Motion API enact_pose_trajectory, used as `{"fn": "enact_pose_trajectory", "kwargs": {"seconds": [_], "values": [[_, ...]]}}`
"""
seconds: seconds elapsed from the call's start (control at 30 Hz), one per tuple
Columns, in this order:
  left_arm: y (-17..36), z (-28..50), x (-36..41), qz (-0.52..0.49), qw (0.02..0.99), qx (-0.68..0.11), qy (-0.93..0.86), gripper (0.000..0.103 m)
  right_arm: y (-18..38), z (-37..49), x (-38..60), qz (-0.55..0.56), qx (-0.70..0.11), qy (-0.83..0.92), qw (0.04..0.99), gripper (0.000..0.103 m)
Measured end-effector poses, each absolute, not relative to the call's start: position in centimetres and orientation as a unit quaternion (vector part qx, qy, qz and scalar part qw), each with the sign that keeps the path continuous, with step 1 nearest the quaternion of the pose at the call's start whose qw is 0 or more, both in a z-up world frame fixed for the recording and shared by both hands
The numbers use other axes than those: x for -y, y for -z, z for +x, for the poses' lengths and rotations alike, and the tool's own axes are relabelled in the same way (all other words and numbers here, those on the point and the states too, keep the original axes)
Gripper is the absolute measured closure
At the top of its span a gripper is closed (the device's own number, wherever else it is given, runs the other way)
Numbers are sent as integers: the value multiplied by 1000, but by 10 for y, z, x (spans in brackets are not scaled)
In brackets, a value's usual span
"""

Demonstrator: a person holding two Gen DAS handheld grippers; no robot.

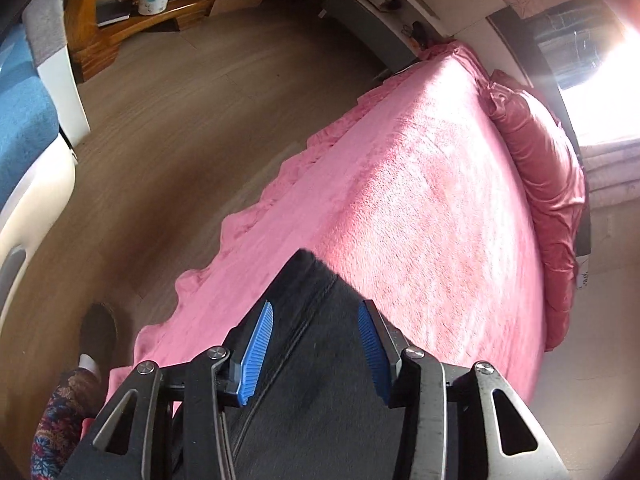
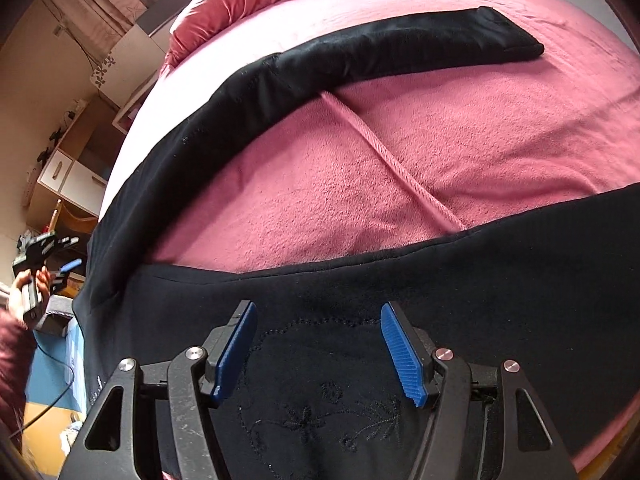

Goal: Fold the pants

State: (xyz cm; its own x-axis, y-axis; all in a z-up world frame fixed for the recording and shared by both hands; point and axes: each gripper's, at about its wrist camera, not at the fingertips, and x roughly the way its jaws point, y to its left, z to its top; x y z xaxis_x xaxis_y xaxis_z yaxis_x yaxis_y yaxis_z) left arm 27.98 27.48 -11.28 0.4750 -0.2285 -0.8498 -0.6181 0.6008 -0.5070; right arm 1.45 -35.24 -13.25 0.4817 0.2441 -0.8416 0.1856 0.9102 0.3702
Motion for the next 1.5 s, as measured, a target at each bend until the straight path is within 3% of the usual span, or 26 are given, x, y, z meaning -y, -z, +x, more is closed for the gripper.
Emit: {"fn": "enact_pose_trajectory", "kwargs": {"seconds": [0.17, 0.23, 0.27, 0.33, 0.43, 0.73, 0.93, 1.13, 1.33, 1.5], "values": [[128, 302, -270, -408, 735, -521, -145, 58, 138, 21, 350, 207, -517, -12, 830, 34], [132, 305, -268, -404, 732, -528, -147, 63, 138, 22, 349, 204, -519, -11, 830, 34], [132, 307, -265, -392, 740, -526, -147, 75, 138, 23, 349, 203, -519, -11, 830, 34], [128, 307, -259, -364, 757, -522, -148, 86, 137, 24, 349, 201, -520, -11, 830, 34], [111, 296, -251, -348, 787, -491, -134, 93, 134, 27, 349, 195, -518, -13, 832, 34], [11, 226, -192, -262, 888, -378, -1, 94, 101, 49, 329, 160, -488, -37, 858, 34], [-21, 162, -161, -234, 907, -341, 79, 94, 88, 77, 318, 173, -480, -64, 857, 34], [-19, 99, -141, -217, 908, -334, 127, 95, 74, 116, 297, 193, -479, -103, 850, 35], [-2, 60, -136, -223, 900, -348, 138, 95, 65, 166, 276, 233, -479, -134, 835, 45], [-5, 44, -140, -229, 900, -343, 143, 95, 65, 212, 260, 273, -483, -137, 821, 48]]}}
